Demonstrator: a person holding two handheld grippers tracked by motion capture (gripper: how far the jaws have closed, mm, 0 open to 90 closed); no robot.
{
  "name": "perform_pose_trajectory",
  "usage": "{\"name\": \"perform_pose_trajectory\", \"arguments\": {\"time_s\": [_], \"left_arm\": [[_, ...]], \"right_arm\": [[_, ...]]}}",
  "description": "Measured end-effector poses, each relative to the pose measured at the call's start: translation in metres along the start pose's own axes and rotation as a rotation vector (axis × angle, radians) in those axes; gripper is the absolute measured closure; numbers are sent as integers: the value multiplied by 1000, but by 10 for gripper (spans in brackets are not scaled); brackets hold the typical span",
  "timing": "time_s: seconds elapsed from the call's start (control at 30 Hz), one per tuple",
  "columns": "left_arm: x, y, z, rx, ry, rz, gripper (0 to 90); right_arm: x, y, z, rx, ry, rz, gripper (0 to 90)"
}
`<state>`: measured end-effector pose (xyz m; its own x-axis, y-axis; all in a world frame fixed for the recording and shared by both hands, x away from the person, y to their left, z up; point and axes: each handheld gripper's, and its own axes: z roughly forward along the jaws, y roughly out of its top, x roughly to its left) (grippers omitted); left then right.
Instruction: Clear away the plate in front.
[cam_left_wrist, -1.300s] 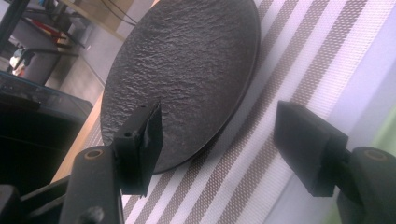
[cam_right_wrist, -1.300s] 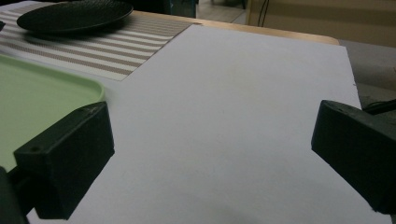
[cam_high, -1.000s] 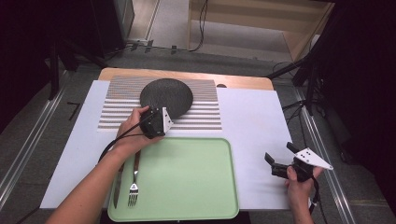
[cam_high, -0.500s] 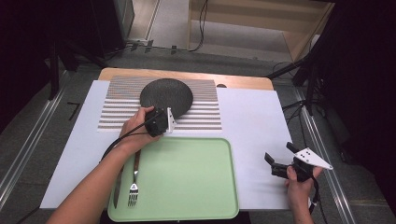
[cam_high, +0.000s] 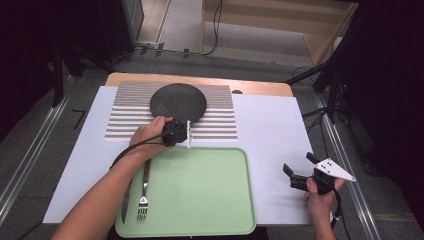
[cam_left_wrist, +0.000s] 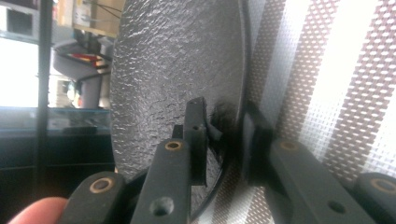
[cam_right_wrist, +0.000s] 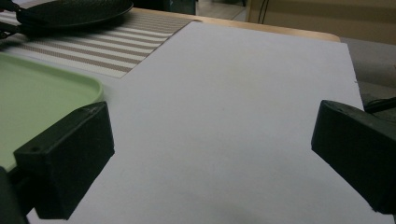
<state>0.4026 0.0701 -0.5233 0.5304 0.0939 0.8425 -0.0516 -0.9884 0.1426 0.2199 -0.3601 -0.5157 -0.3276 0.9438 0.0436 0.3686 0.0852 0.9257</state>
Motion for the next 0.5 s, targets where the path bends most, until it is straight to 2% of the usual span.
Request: {"name": "perform_pose_trajectory", "arguments": {"time_s": [0.03, 0.1, 0.2, 0.23, 0.33, 0.5], "left_arm": [[-2, 1, -1, -5, 29, 23, 793], [1, 4, -5, -3, 82, 20, 840], [11, 4, -8, -15, 76, -40, 867], [12, 4, -9, -13, 72, -41, 866], [9, 6, -9, 4, 78, 3, 867], [9, 8, -12, 18, 73, -6, 867]], "right_arm": [[0, 0, 0, 1, -1, 1, 0], [0, 0, 0, 1, -1, 2, 0], [0, 0, 0, 2, -1, 2, 0], [0, 0, 0, 2, -1, 3, 0], [0, 0, 0, 2, -2, 1, 0], [-1, 0, 0, -2, -1, 4, 0]]}}
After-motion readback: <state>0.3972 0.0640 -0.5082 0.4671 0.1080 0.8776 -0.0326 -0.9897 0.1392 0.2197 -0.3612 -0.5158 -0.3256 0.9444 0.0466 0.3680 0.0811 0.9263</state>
